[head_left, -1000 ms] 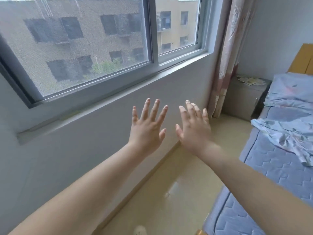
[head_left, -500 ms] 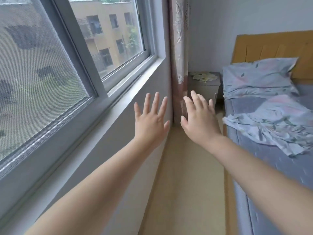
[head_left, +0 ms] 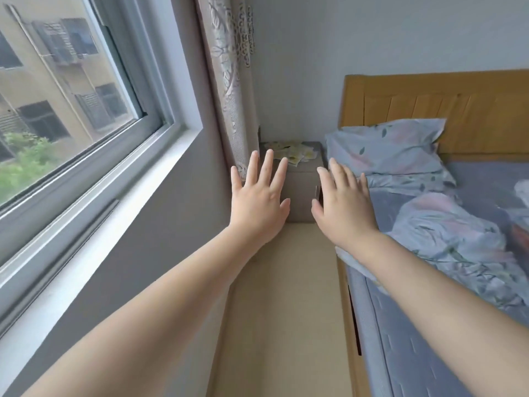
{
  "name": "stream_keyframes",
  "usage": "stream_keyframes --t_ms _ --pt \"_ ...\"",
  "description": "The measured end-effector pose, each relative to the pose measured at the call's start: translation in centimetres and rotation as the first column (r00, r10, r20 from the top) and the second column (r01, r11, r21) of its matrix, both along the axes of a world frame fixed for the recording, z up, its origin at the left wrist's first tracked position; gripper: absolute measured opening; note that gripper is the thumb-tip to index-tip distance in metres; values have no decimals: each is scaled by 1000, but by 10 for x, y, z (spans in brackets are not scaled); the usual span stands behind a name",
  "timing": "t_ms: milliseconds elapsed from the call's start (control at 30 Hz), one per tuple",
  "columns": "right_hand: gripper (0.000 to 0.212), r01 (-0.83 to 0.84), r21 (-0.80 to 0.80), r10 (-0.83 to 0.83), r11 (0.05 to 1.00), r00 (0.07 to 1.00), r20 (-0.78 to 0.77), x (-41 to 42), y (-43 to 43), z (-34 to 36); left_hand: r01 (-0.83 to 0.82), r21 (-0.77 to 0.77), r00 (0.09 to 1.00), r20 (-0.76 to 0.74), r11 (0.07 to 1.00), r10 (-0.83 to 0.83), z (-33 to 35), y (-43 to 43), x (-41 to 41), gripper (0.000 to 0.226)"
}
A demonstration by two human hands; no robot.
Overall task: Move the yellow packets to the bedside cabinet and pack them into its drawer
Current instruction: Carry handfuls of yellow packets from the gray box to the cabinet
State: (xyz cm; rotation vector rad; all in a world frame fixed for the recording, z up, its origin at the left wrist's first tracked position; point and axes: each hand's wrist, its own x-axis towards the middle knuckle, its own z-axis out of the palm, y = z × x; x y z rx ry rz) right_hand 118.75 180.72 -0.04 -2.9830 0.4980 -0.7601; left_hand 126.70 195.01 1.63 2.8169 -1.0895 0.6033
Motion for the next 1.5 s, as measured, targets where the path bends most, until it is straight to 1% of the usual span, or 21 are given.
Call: stream_keyframes --t_ms 233,367,467,567,733,833,933,1100,1233,1367,1433,1500 --pt "58 37 -22 -37 999 999 -9 157 -103 -9 75 10 997 -14 997 -74 -25 -110 160 75" --pt "57 58 -84 -63 995 997 -55 261 -165 -19 144 -52 990 3 988 -144 -34 -175 274 75" --pt "59 100 -109 -114 989 984 -133 339 -216 -17 169 -17 985 -14 985 -169 -34 -226 359 74" --pt "60 130 -104 -144 986 980 -140 408 -262 -12 170 6 985 -42 985 -170 -38 -274 434 74" --pt "60 152 -67 -161 986 972 -172 498 -334 -24 191 47 976 -118 980 -184 -59 -348 530 74" --pt "60 139 -36 -143 990 974 -176 558 -388 -45 177 78 977 -137 981 -165 -81 -397 591 74" --pt "60 121 18 -114 993 972 -207 624 -448 -77 143 91 974 -191 986 -124 -108 -455 654 76" --pt "61 51 93 -18 994 945 -326 742 -548 -134 37 84 958 -285 996 -12 -150 -556 765 77" --pt "65 -11 135 67 991 905 -421 820 -606 -173 -28 54 909 -414 998 48 -191 -610 830 77" --pt "62 -21 208 122 978 866 -486 870 -636 -219 -133 23 828 -547 991 124 -246 -626 876 75" --pt "60 -9 221 131 975 827 -547 892 -646 -248 -198 -6 759 -634 980 150 -279 -627 898 71" --pt "60 -1 226 144 974 775 -616 910 -653 -279 -294 -6 636 -748 956 191 -314 -625 917 69"
